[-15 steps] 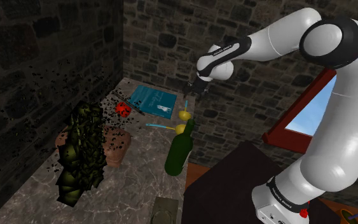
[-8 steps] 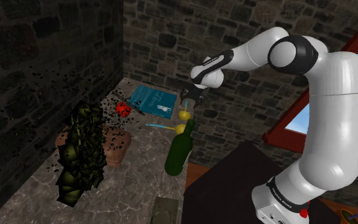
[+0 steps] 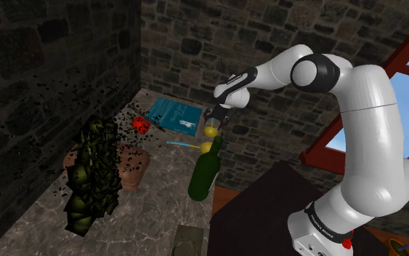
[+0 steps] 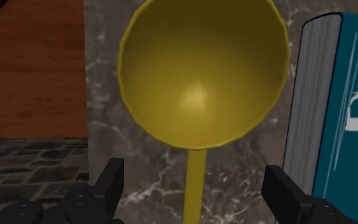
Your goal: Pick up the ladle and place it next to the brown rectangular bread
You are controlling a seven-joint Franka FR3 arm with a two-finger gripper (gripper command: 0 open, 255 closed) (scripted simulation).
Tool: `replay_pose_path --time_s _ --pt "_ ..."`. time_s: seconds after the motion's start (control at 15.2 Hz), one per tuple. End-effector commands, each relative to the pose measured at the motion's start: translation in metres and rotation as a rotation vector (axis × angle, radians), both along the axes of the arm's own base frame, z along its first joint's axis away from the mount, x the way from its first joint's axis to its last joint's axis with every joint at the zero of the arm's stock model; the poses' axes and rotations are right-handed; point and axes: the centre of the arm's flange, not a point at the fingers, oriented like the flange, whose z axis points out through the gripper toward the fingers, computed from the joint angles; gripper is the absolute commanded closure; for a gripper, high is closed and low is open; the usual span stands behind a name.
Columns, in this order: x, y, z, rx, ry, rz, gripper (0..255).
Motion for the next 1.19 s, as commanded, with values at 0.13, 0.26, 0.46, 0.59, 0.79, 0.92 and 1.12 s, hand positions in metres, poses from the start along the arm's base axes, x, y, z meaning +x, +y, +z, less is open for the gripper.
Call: replay_pose_path --time_s 0.13,0.26,0.46,0.59,0.79,0.92,1.12 --pt "0.0011 0.0024 -0.0127 0.0 0.0 0.0 0" --pt "0.0011 0.0024 -0.0127 0.0 0.0 0.0 0" --pt "0.0011 0.0024 -0.0127 0.0 0.0 0.0 0" --pt "0.0011 0.0024 -0.0127 0.0 0.0 0.0 255" --pt "0.0008 0.0019 -0.0122 0.0 0.0 0.0 255" --pt "0.0011 0.0018 -0.0122 0.0 0.0 0.0 255" --pt "0.0012 0.0017 -0.0123 0.0 0.0 0.0 255"
